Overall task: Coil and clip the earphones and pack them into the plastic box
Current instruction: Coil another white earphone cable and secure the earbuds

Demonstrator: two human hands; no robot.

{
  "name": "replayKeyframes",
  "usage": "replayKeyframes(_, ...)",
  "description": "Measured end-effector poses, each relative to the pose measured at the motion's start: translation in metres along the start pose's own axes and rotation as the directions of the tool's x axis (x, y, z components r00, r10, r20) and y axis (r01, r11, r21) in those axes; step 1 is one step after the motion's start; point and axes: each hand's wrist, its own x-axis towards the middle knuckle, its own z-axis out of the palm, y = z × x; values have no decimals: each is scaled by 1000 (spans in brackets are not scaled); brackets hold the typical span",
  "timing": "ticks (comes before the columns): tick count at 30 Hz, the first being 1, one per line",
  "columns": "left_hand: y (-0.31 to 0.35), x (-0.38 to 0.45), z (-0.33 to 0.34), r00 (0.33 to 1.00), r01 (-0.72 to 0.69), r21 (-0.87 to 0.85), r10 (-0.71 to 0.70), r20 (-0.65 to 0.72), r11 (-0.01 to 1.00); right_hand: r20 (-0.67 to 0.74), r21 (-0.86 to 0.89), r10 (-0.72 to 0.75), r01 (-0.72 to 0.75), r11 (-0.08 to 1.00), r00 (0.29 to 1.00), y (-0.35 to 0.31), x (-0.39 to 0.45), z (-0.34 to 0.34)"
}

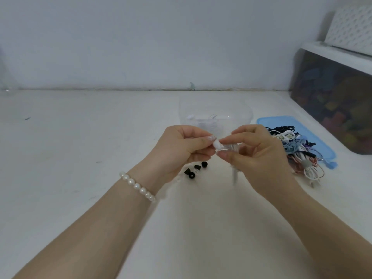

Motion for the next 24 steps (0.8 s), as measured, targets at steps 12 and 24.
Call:
replayKeyframes(12, 5, -2, -4, 998, -33, 136, 39, -43, 990, 51, -239, -191, 198, 951, 980, 3, -3, 3)
replayKeyframes(24, 8, 2, -21, 994, -55, 389, 86, -62, 919, 150, -305, 11, 35, 952, 989, 8, 0, 4)
